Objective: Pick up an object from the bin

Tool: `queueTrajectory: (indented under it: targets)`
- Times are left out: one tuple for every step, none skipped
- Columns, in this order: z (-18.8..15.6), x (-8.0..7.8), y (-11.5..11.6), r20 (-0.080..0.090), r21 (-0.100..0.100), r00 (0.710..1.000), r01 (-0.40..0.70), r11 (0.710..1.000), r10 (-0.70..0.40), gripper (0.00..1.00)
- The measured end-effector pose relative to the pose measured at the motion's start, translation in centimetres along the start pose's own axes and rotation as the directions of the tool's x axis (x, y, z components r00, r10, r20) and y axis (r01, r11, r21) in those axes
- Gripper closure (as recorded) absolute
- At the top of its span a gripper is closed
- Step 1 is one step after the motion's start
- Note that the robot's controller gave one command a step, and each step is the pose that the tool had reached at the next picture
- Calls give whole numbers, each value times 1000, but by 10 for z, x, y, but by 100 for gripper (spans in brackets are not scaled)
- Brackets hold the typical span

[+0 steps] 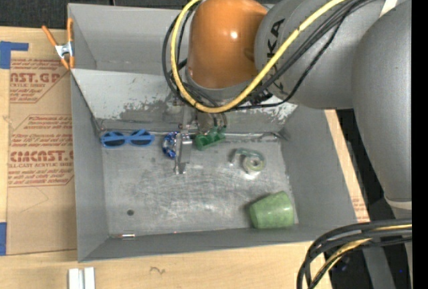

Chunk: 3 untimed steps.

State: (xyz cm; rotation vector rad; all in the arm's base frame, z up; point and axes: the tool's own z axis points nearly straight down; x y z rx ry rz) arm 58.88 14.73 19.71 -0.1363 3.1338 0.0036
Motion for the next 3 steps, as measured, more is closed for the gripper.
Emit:
queueTrajectory:
  targets:
    - [112, -2, -22, 6, -2, 989, -147, 989, 147, 0]
    - [113, -3, -23, 10, -3, 989, -150, 989, 150, 100]
    - [-74, 6, -59, 7, 2, 999, -48, 999, 48, 100]
